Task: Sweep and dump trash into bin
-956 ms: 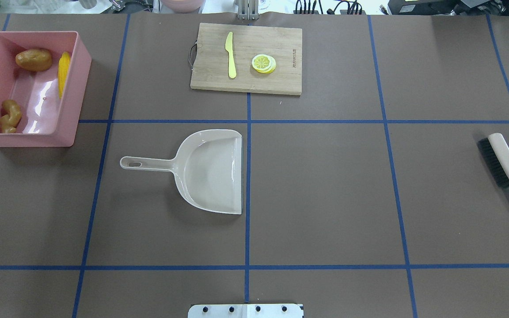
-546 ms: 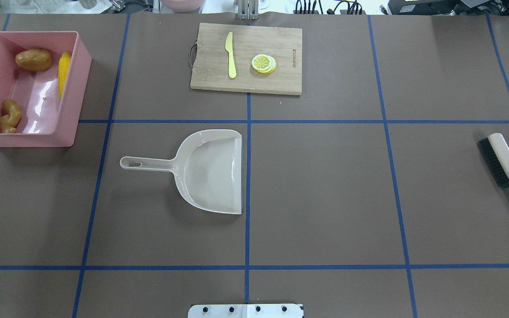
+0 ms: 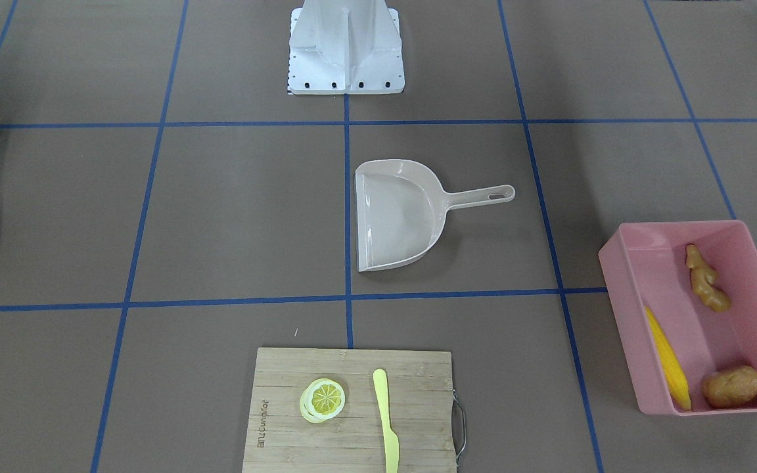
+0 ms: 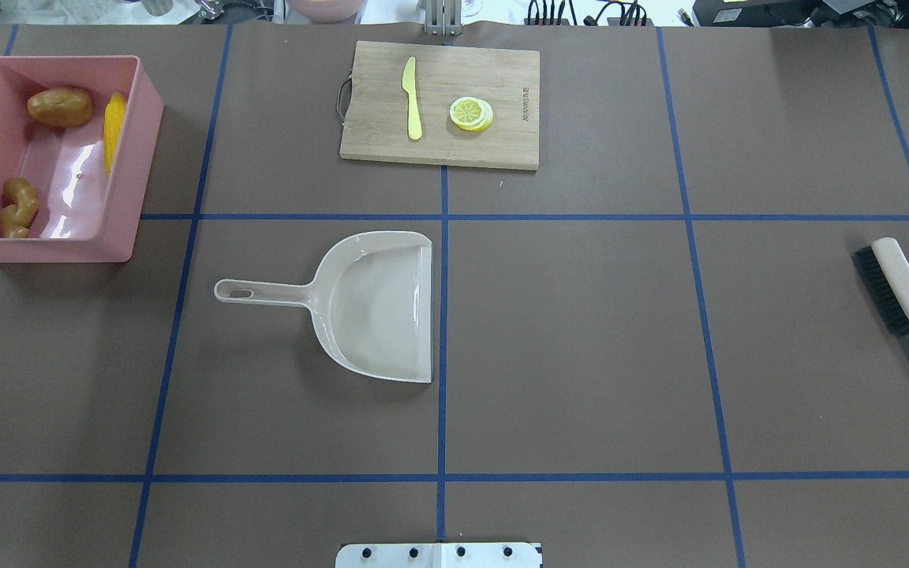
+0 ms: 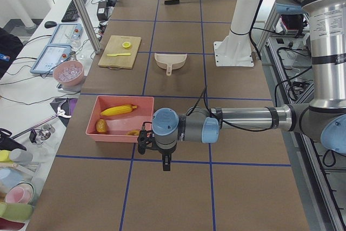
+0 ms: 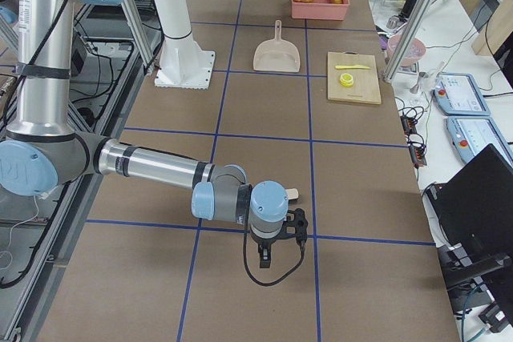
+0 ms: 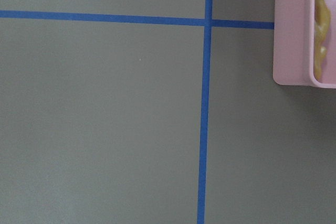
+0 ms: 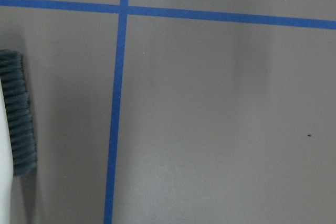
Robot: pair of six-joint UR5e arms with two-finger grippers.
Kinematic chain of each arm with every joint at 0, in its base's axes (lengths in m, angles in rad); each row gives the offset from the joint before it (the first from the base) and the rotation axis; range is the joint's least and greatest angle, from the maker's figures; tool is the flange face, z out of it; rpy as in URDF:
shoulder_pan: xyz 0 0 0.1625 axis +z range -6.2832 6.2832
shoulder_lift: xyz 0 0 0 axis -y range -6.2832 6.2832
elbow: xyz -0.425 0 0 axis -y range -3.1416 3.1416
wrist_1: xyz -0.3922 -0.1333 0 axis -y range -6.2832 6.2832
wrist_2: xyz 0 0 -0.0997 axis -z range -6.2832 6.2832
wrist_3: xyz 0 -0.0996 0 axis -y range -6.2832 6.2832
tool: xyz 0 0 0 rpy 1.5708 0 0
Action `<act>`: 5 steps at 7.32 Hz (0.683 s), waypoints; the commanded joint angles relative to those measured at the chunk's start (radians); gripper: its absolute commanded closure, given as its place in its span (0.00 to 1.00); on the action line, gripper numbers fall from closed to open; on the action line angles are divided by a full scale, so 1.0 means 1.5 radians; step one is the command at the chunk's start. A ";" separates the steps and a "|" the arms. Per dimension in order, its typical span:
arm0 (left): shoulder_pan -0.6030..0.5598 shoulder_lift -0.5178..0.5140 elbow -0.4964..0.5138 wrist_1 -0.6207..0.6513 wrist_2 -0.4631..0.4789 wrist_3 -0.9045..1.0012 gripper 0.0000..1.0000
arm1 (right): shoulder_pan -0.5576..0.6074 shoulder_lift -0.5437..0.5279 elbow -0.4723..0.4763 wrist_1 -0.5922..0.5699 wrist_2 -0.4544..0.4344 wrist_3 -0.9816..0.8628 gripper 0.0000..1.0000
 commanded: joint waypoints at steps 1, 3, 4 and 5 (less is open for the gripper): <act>0.000 0.000 0.000 0.000 0.000 0.000 0.02 | 0.000 0.000 0.000 0.001 0.000 0.000 0.00; -0.001 0.000 -0.002 0.000 0.000 0.000 0.02 | 0.000 0.000 -0.005 0.001 0.000 0.000 0.00; -0.001 0.000 -0.003 0.000 0.000 0.000 0.02 | 0.000 0.001 -0.005 0.001 0.000 -0.001 0.00; 0.000 0.000 -0.003 0.000 0.000 0.000 0.02 | 0.000 0.001 -0.005 0.001 0.000 -0.001 0.00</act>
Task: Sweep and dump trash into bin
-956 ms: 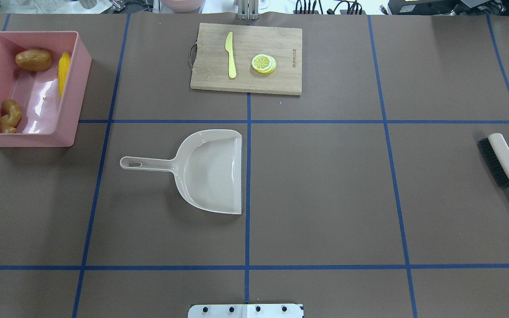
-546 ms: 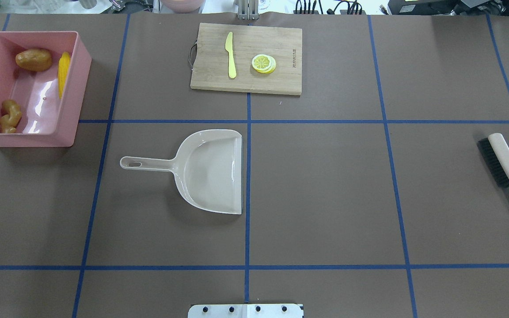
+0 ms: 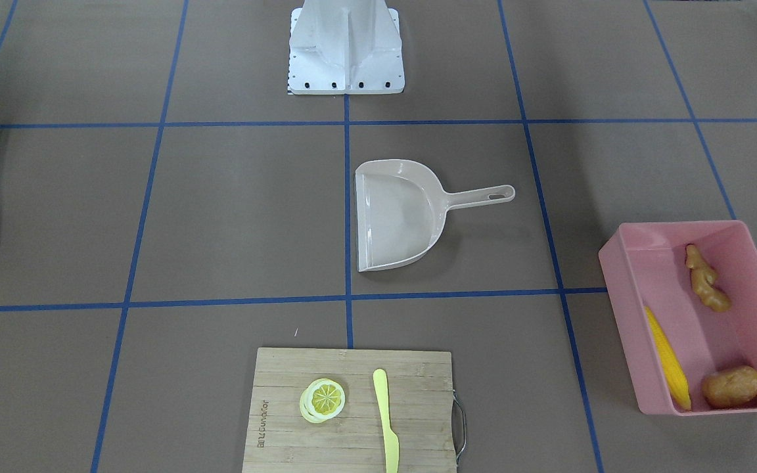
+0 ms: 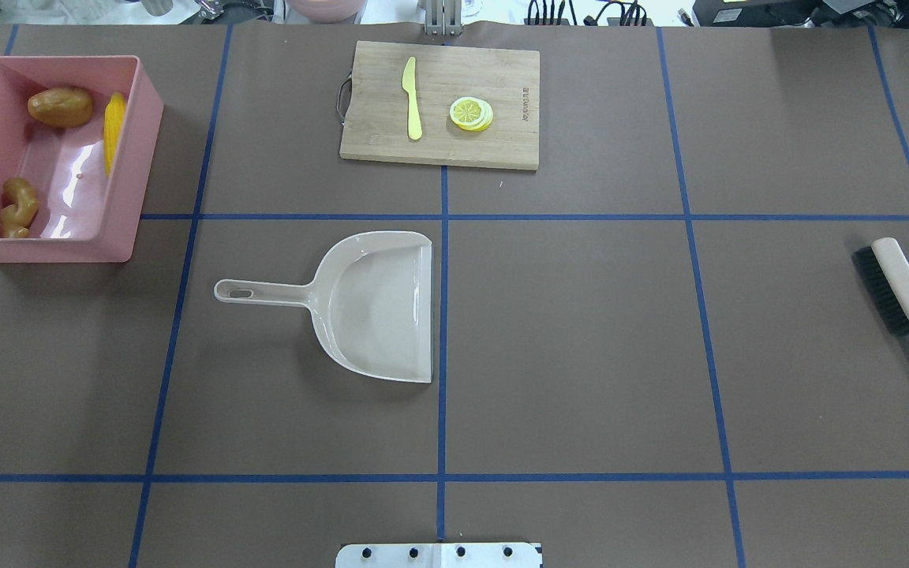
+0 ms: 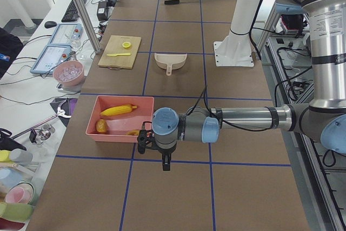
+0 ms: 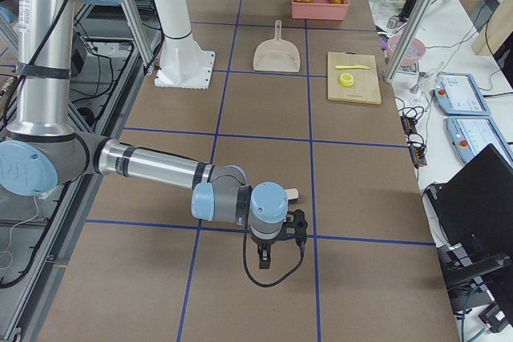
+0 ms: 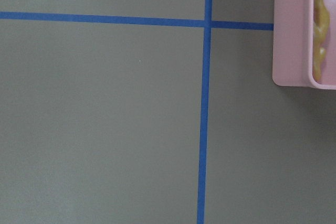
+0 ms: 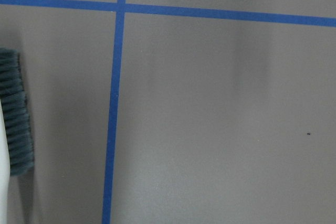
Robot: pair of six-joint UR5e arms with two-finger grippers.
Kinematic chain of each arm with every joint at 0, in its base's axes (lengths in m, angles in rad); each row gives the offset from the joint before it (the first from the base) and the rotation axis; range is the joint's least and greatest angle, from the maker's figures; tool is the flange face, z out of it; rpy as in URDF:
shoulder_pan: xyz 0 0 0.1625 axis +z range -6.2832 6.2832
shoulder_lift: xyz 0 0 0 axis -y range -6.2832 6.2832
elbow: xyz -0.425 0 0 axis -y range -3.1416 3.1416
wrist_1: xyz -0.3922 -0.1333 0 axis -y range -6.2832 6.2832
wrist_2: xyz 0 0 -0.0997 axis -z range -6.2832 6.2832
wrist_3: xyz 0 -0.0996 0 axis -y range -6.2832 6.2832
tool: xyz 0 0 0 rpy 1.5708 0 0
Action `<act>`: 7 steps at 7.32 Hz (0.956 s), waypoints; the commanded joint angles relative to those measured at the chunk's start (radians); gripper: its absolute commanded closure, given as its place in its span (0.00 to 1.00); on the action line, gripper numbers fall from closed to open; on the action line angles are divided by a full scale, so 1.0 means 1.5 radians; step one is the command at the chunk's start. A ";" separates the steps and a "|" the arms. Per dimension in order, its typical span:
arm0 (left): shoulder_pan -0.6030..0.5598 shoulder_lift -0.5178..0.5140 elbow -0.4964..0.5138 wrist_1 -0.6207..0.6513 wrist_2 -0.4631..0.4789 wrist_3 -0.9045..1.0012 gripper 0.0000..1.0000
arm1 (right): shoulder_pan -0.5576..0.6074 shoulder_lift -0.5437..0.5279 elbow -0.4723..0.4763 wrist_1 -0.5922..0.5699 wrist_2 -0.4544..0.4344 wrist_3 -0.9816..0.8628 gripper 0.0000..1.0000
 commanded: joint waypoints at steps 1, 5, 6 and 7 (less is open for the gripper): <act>0.001 0.000 -0.001 0.000 0.000 0.000 0.02 | 0.000 0.000 -0.001 0.000 0.000 0.001 0.00; 0.001 -0.005 -0.003 -0.006 -0.003 -0.003 0.02 | 0.000 0.000 -0.001 0.000 0.000 0.000 0.00; 0.002 -0.009 -0.005 -0.006 -0.006 -0.006 0.02 | 0.000 0.000 -0.001 0.000 0.000 0.000 0.00; 0.002 -0.013 -0.005 -0.006 -0.003 -0.006 0.02 | 0.000 0.000 -0.002 0.000 -0.001 0.000 0.00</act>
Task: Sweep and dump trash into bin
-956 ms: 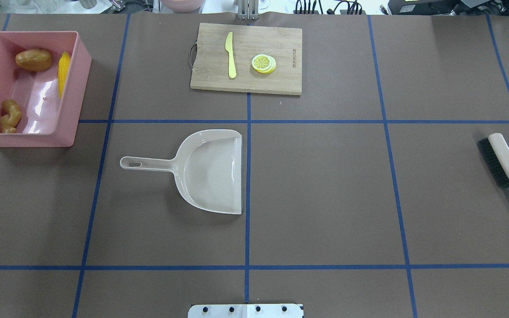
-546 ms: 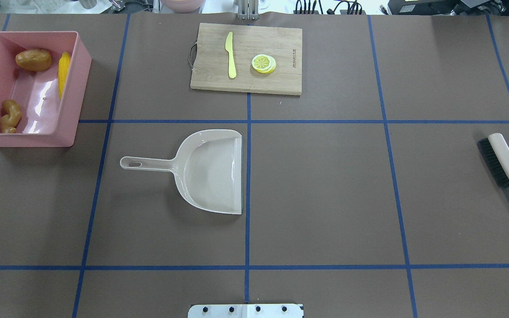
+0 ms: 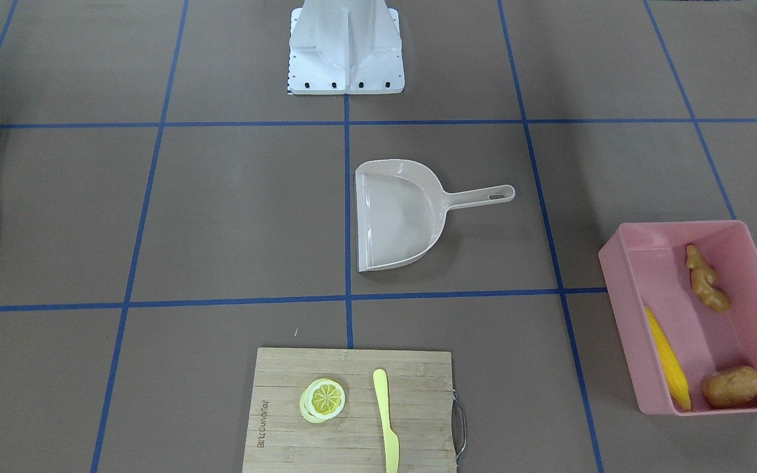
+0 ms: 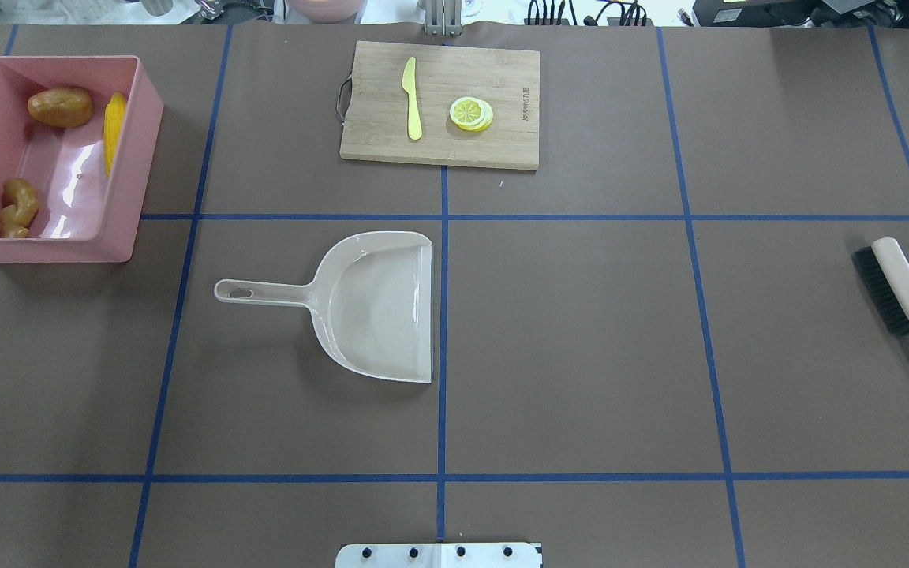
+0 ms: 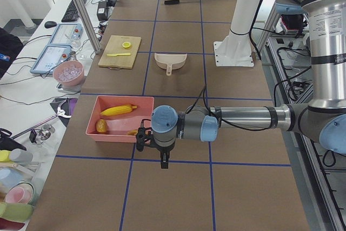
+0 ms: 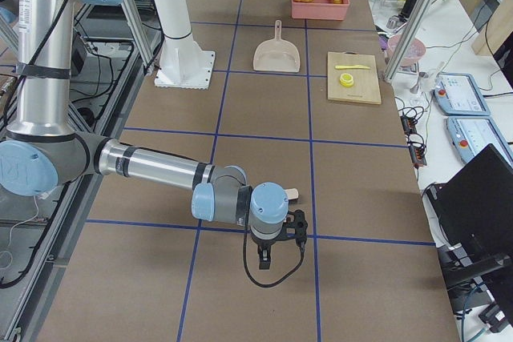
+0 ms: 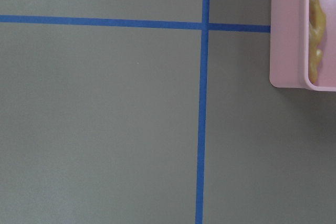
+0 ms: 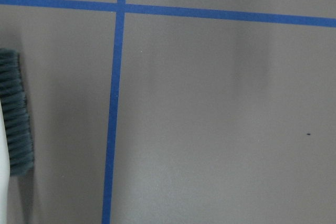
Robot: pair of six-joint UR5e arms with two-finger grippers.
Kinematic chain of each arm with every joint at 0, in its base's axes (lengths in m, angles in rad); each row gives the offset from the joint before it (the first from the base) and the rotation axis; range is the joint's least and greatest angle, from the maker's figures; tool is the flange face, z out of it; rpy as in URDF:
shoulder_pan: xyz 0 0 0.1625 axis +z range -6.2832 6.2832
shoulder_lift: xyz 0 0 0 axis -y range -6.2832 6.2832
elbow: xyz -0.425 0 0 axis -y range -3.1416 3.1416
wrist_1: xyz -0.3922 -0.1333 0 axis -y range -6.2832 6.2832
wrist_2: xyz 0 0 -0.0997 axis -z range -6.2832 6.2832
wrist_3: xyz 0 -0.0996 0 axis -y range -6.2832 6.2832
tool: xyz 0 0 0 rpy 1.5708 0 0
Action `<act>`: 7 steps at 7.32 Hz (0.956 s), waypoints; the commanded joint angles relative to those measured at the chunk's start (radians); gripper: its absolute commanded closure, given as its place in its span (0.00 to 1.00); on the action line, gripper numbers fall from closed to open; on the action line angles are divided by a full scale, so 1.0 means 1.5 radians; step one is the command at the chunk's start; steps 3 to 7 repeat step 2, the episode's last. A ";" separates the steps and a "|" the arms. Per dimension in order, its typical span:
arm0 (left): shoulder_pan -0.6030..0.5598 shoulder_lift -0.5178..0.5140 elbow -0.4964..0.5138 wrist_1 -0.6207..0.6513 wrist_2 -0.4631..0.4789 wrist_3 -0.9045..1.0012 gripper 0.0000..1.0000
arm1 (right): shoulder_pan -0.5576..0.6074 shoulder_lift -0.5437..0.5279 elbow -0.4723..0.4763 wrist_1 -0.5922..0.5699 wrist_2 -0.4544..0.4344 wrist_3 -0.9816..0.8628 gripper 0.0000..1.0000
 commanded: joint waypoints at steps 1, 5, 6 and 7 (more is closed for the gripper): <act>0.001 -0.005 0.001 0.001 0.003 -0.002 0.02 | 0.000 0.000 0.000 0.000 -0.001 0.000 0.00; 0.001 -0.005 -0.003 0.000 0.003 -0.003 0.02 | 0.000 0.000 0.000 0.000 -0.001 0.000 0.00; 0.001 -0.005 -0.003 0.000 0.003 -0.003 0.02 | 0.000 0.000 0.000 0.000 -0.001 0.000 0.00; 0.001 -0.005 -0.003 0.000 0.003 -0.003 0.02 | 0.000 0.000 0.000 0.000 -0.001 0.000 0.00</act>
